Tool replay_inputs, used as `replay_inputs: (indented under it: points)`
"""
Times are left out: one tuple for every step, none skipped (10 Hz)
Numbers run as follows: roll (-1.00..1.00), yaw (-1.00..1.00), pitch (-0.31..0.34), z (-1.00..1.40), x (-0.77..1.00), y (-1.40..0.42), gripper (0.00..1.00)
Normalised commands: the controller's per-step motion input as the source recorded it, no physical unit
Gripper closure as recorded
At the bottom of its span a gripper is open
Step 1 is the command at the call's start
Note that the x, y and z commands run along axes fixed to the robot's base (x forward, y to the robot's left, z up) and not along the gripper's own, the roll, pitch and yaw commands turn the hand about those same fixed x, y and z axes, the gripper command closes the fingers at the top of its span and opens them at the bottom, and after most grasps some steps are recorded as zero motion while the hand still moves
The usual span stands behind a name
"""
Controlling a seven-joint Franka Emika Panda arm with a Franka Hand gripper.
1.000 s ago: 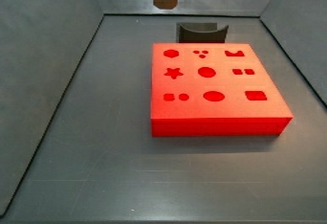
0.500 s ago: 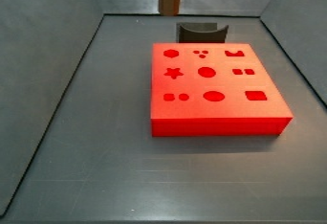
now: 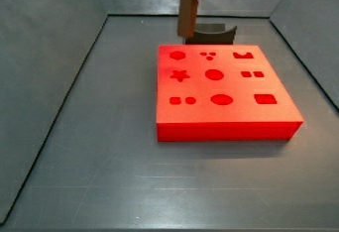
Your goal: Insert the hexagon object.
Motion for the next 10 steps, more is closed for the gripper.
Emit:
replay_inputs:
  points:
    - [-0.11,-0.54,-0.131,-0.35,0.02,0.37,1.0]
    - [-0.03,-0.3,-0.197,-0.33,0.0,0.18,1.0]
    - [0.0,-0.21,-0.319,-0.4,-0.2,0.18,1.0]
    - [-0.04,-0.15,-0.301,-0.31,-0.16,0.12,1.0]
    - [-0.05,-0.05,-0.226,-0.24,-0.04,0.06,1.0]
    - [-0.04,-0.01,-0.216,-0.18,-0.12,0.06,1.0]
    - [0.0,0.0,-0.183,-0.06,-0.18,0.0,1.0]
    - [-0.01,0.07,-0.153,-0.05,0.0,0.0,1.0]
    - [0.0,0.14,-0.131,-0.17,0.0,0.0,1.0]
    - [0.0,0.14,-0.126,-0.19,0.0,0.01,1.0]
